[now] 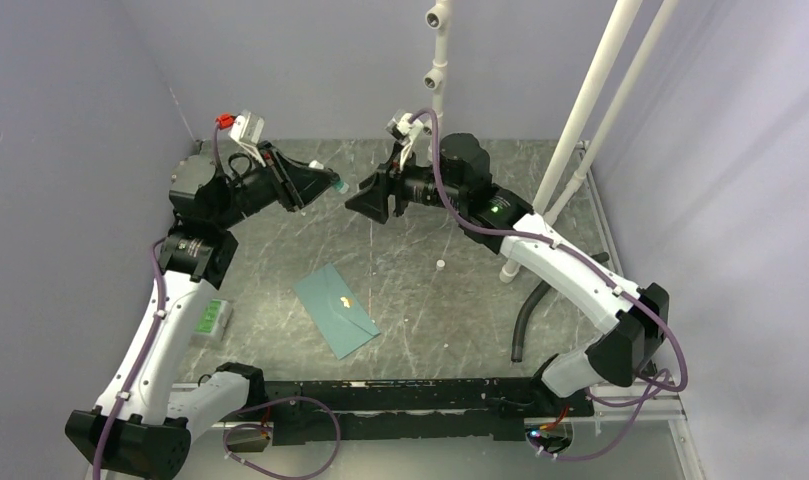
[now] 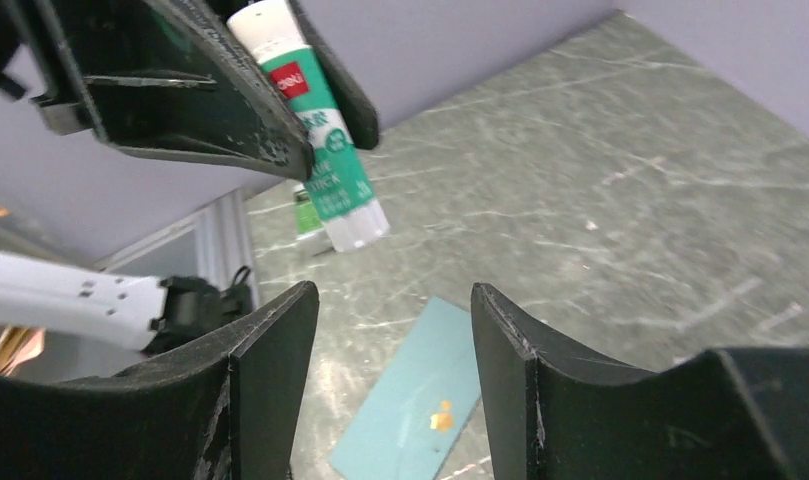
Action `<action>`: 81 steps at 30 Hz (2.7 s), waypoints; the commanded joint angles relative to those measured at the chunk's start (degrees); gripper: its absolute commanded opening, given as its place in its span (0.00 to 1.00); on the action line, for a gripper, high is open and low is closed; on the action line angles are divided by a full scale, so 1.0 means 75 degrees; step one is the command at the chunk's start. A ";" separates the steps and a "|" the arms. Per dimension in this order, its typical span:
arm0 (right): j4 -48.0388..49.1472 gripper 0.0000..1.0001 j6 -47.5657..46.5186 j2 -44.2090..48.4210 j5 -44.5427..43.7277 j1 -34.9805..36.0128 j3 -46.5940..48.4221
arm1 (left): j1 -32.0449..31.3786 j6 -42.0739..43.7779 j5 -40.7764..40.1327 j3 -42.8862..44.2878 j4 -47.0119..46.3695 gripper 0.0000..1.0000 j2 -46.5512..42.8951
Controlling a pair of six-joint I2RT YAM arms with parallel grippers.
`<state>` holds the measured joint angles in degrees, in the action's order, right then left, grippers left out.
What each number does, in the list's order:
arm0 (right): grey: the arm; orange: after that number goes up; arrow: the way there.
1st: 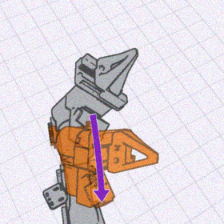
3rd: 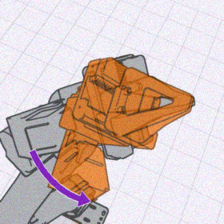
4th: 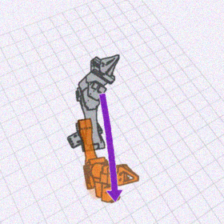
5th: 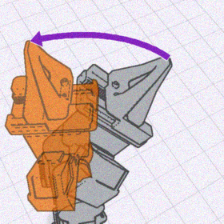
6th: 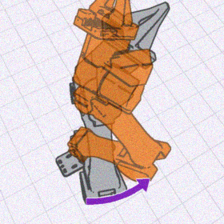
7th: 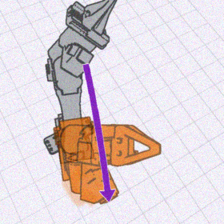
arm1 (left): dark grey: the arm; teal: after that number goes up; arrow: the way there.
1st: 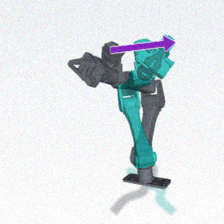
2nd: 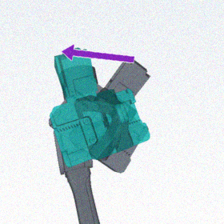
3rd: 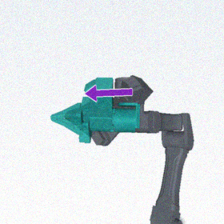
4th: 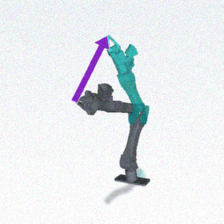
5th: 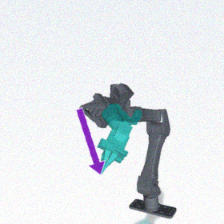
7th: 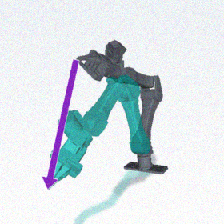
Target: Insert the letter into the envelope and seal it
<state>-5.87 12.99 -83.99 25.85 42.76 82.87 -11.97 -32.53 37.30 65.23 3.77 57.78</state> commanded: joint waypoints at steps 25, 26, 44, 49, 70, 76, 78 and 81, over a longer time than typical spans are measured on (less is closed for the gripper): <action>0.2993 0.00 0.2470 -0.0116 0.1065 0.0102 0.0076 | -0.0010 -0.1517 0.1821 -0.0280 -0.2801 0.37 0.0122; 0.3244 0.00 0.2974 -0.0097 0.0959 0.0099 0.0003 | -0.0010 -0.1697 0.1667 -0.0425 -0.3148 0.38 0.0133; 0.4502 0.58 0.4427 -0.0150 0.1403 0.0034 -0.0621 | -0.0010 -0.1424 0.1331 -0.0903 -0.4026 0.02 0.0352; 0.2823 0.68 0.2599 0.0700 0.1633 -0.0309 -0.0856 | -0.0010 0.0101 0.2118 -0.0357 -0.2213 0.02 0.0221; 0.1439 0.38 0.2229 -0.0533 0.2135 -0.0019 0.1166 | -0.0010 0.0677 0.4083 0.0232 -0.1126 0.02 0.0499; 0.2859 0.03 0.3111 -0.0093 0.1037 -0.0018 0.0278 | -0.0008 0.0466 0.3602 0.0195 -0.0976 0.20 0.0416; 0.3438 0.00 0.3627 0.0055 0.0439 -0.0019 -0.0128 | -0.0009 0.0148 0.3076 0.0081 -0.1039 0.37 0.0337; 0.4297 0.00 0.4375 0.0247 -0.0456 -0.0022 -0.0777 | -0.0010 -0.0602 0.2553 -0.0411 -0.1964 0.50 0.0195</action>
<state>14.48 37.67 -85.32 33.34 42.72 81.17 -11.84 -30.98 61.98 64.88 -3.40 61.41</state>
